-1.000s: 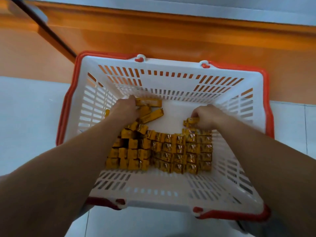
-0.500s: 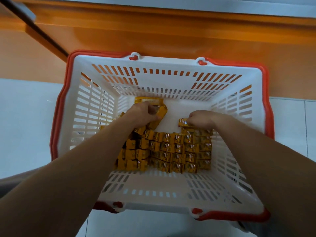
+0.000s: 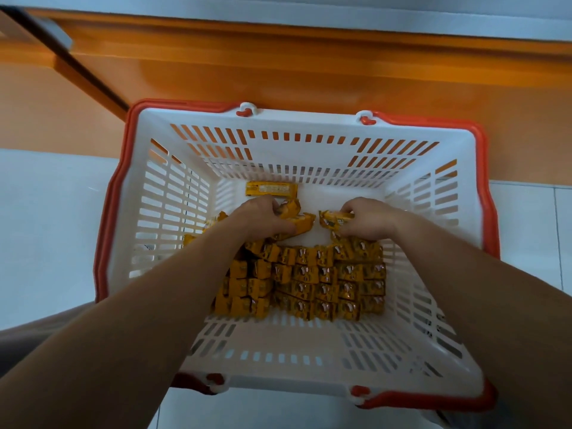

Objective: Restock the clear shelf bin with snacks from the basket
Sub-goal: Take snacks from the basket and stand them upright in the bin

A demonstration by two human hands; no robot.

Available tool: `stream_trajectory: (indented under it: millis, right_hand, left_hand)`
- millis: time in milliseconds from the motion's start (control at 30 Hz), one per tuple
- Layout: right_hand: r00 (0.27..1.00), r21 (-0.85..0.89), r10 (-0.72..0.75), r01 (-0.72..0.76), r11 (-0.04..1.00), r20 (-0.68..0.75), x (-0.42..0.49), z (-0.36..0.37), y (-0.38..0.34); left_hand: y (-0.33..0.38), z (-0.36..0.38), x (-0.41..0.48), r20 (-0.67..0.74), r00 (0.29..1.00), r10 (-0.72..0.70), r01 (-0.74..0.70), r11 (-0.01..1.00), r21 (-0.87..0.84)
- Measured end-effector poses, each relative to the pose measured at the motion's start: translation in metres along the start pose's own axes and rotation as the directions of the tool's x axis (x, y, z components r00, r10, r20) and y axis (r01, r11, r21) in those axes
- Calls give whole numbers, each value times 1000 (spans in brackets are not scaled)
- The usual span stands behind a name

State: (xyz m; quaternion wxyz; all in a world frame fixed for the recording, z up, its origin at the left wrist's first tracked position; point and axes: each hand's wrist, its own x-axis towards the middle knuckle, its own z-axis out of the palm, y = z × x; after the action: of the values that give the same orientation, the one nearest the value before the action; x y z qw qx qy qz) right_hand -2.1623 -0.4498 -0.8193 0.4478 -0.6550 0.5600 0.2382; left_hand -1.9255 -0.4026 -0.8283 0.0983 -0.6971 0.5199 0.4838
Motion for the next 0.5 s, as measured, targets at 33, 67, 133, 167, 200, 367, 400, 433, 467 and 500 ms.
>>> stream_trajectory:
  millis: [33, 67, 133, 167, 200, 367, 400, 433, 467, 500]
  right_hand:
    - [998, 46, -12, 14, 999, -63, 0, -2, -1]
    - [992, 103, -13, 25, 994, -122, -1, -3, -1]
    - [978, 233, 5, 45, 971, -209, -6, -9, -6]
    - [972, 306, 17, 58, 950, -236, -10, -11, -9]
    - [966, 377, 28, 73, 923, -257, -15, -14, -13]
    - [959, 719, 40, 182, 671, -281, -57, -11, -43]
    - [960, 798, 45, 203, 567, -276, -66, -9, -49]
    - [961, 854, 41, 222, 471, -272, -76, -9, -57]
    - [961, 885, 22, 245, 396, -275, -86, -10, -65]
    - [960, 901, -9, 266, 341, -280, -99, -13, -74]
  left_hand:
    - [1, -2, -2, -18, 1000, 1, -2, 999, -36]
    - [1, -4, -6, -50, 999, 2, -6, 997, -78]
    - [4, -9, -17, -147, 989, -20, -9, 981, -194]
    - [6, -12, -24, -191, 981, -41, -13, 961, -276]
    - [10, -16, -31, -219, 974, -64, -20, 932, -361]
    - [28, -31, -70, -156, 986, -59, -41, 823, -566]
    - [32, -33, -83, -139, 988, -61, -37, 791, -611]
    - [38, -36, -97, -135, 989, -68, -35, 761, -647]
    - [44, -41, -112, -148, 986, -73, -47, 735, -676]
    - [50, -49, -130, -168, 983, -73, -68, 706, -705]
